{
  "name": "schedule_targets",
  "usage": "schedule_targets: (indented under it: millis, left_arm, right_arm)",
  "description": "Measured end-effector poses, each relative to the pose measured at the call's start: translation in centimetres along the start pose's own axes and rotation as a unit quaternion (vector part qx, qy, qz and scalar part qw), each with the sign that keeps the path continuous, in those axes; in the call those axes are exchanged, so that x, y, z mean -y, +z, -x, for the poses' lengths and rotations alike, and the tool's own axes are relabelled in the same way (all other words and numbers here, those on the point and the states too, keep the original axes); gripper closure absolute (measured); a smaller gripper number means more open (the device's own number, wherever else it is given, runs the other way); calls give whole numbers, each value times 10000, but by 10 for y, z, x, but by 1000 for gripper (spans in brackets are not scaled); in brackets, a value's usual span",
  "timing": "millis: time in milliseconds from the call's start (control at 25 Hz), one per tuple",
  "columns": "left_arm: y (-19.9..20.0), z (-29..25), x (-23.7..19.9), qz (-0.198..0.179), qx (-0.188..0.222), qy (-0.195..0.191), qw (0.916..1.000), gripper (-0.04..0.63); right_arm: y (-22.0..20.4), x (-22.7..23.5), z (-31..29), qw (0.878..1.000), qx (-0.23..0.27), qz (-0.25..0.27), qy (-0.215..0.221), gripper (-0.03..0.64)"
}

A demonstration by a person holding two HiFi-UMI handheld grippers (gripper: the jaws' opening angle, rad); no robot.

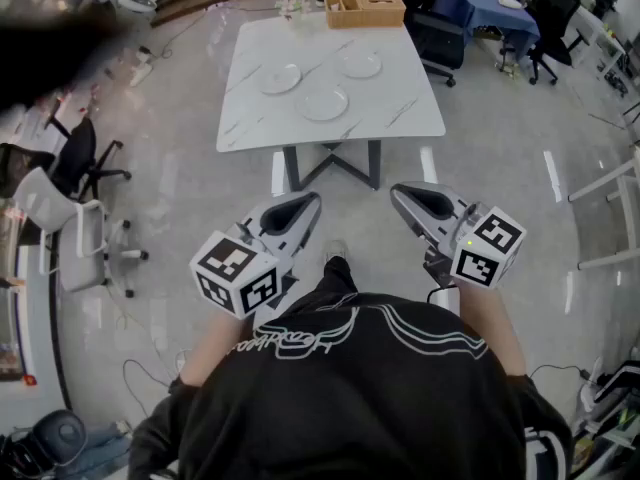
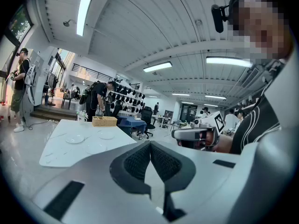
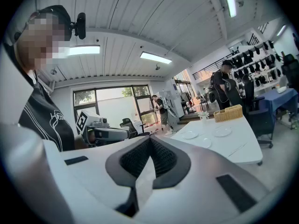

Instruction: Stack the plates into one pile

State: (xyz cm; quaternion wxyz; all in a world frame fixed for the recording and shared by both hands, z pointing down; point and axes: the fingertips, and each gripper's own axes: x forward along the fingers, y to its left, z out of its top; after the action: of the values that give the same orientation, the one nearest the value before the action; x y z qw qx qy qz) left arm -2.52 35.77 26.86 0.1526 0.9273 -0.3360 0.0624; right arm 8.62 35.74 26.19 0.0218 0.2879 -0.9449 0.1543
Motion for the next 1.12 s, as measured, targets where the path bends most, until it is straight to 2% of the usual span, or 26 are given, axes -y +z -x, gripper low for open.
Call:
schedule_targets:
  millis: [160, 440, 760, 800, 880, 960, 1120]
  left_arm:
    - [-3, -5, -10, 27, -45, 23, 10000, 572]
    - [-9, -33, -35, 62, -194, -19, 9998, 571]
    - [11, -89, -107, 222, -443, -76, 9987, 571]
    - [13, -96, -117, 240, -466, -77, 9986, 571]
    - [18, -110, -138, 292, -508, -69, 9983, 572]
    - [23, -124, -159, 364, -549, -38, 9978, 572]
    - [34, -148, -205, 492, -609, 75, 9969, 571]
  right_arm:
    - [-1, 9, -5, 10000, -16, -16, -73, 591]
    - [-9, 42, -20, 9993, 6, -352, -151, 589]
    - [13, 111, -76, 9989, -166, -404, -194, 581]
    - [15, 121, -84, 9987, -193, -418, -203, 556]
    - [19, 141, -99, 9985, -273, -429, -202, 452]
    - [25, 161, -116, 9982, -359, -437, -194, 435]
    - [35, 200, -155, 9973, -590, -392, -172, 360]
